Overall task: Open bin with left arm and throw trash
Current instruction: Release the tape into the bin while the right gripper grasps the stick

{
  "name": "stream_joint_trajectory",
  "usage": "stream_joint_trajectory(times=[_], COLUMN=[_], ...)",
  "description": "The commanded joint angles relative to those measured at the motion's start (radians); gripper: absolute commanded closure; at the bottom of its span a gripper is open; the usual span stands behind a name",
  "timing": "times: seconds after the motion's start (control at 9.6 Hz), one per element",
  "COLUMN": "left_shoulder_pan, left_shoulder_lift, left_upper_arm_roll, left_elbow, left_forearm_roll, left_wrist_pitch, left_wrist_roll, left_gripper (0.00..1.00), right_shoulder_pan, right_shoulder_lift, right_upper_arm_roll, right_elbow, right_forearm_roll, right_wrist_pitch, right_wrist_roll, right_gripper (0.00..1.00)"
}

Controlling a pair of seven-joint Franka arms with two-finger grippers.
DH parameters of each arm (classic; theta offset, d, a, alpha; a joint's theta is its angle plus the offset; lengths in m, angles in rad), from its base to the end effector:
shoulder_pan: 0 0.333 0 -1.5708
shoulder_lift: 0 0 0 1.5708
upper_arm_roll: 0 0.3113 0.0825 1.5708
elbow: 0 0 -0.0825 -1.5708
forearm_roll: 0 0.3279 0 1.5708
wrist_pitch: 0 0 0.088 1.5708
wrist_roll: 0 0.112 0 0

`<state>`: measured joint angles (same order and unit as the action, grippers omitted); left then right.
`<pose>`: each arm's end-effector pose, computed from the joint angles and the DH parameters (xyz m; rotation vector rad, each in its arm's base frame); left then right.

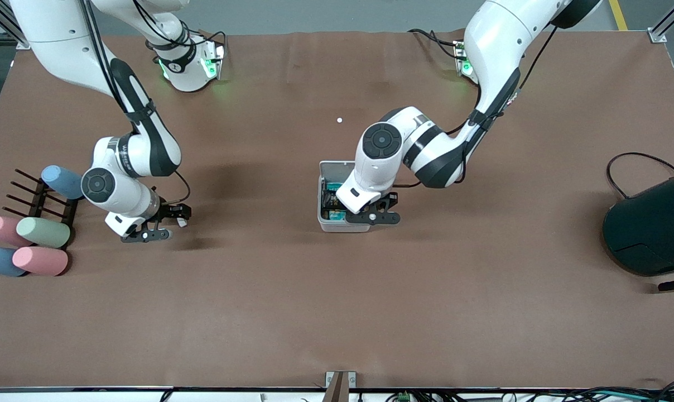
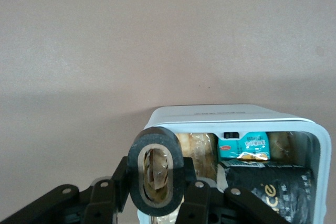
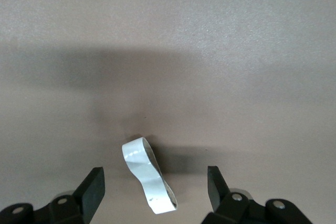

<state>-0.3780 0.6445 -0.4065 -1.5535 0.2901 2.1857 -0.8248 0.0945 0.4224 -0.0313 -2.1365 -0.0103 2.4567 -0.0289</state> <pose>0.5029 -0.4205 0.3189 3.1077 -0.0681 0.0527 0.5273 0.0335 0.2344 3.1127 0.1597 -0.1586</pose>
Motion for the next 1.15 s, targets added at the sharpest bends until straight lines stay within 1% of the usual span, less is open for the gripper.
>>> stream_joint_trajectory(times=[0.0, 0.1, 0.21, 0.31, 0.42, 0.62, 0.73, 0.83, 0.94, 1.04], left_shoulder_pan=[-0.025, -0.027, -0.024, -0.024, -0.024, -0.012, 0.005, 0.054, 0.104, 0.161], left_shoulder_lift=[0.012, 0.012, 0.009, 0.009, 0.006, 0.000, -0.020, -0.060, -0.104, -0.158], left_upper_arm_roll=[0.002, 0.002, 0.003, 0.003, 0.003, 0.002, 0.002, -0.005, -0.011, -0.012], left_elbow=[0.020, 0.020, 0.020, 0.020, 0.020, 0.020, 0.020, 0.020, 0.024, 0.027], left_forearm_roll=[0.021, 0.021, 0.023, 0.023, 0.037, 0.046, 0.046, 0.043, 0.032, -0.009], left_wrist_pitch=[-0.015, -0.015, -0.015, -0.015, -0.015, -0.015, -0.018, -0.067, -0.113, -0.141], left_wrist_roll=[-0.016, -0.016, -0.016, -0.016, -0.013, -0.014, -0.001, 0.013, 0.016, 0.016], left_gripper=[0.60, 0.56, 0.41, 0.30, 0.00, 0.00, 0.00, 0.00, 0.00, 0.00], right_shoulder_pan=[-0.016, -0.016, -0.016, -0.015, -0.013, -0.012, -0.012, -0.010, -0.010, -0.003], right_shoulder_lift=[-0.037, -0.034, -0.028, -0.021, -0.014, -0.007, -0.001, 0.001, 0.002, 0.002], right_upper_arm_roll=[0.017, 0.017, 0.017, 0.017, 0.017, 0.017, 0.017, 0.017, 0.017, 0.017], right_elbow=[-0.045, -0.045, -0.045, -0.045, -0.045, -0.045, -0.045, -0.045, -0.045, -0.046], right_forearm_roll=[-0.023, -0.022, -0.022, -0.022, -0.022, -0.022, -0.022, -0.022, -0.022, -0.022], right_wrist_pitch=[0.004, -0.004, -0.004, -0.001, 0.001, 0.002, 0.004, 0.004, 0.002, -0.004], right_wrist_roll=[0.000, 0.001, 0.001, 0.000, 0.000, 0.001, 0.000, 0.001, 0.003, 0.006], right_gripper=[0.57, 0.63, 0.63, 0.60, 0.53, 0.53, 0.53, 0.53, 0.57, 0.65])
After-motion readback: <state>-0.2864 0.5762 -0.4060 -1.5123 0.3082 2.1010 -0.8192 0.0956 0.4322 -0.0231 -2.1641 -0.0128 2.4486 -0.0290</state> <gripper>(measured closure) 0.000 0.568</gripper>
